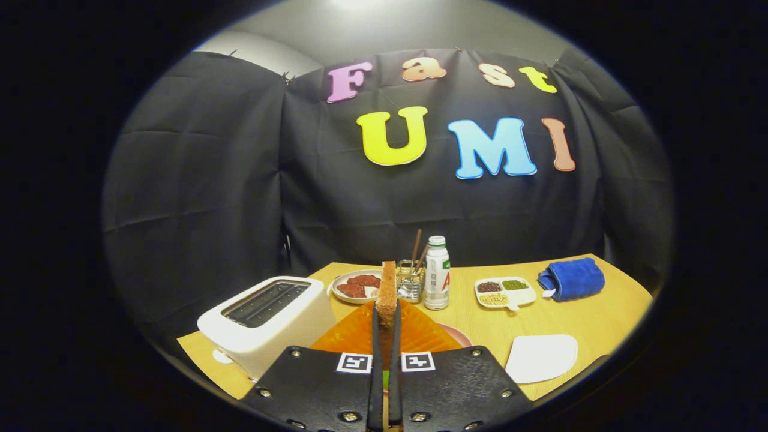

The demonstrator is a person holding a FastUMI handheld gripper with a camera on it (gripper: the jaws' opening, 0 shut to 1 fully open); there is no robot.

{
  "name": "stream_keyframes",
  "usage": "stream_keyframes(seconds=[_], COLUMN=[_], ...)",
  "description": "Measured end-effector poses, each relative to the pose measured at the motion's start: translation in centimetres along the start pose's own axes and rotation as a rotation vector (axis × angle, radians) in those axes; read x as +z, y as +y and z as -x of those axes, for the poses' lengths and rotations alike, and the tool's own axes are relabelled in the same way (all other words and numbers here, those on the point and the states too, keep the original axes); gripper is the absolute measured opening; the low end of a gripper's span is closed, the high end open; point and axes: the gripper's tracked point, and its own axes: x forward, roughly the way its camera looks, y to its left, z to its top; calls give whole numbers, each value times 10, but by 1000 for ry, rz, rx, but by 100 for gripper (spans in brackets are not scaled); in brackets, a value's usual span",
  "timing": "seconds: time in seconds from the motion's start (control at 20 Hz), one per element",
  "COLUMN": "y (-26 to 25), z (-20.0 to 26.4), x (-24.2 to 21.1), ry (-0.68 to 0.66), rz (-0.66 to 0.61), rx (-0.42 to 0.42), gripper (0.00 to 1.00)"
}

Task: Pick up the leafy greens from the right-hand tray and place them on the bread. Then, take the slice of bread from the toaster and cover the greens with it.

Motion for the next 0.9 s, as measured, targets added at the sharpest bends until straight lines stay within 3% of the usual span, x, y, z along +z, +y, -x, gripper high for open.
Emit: stream_keyframes(seconds=[0.15, 0.4, 0.7, 0.9], y=[-4, 24, 25, -6], z=[-4, -20, -41, -50], x=[-10, -42, -68, -85], ry=[16, 69, 114, 159], rz=[-28, -92, -97, -39], rx=[7, 131, 139, 72], gripper=[4, 4, 4, 4])
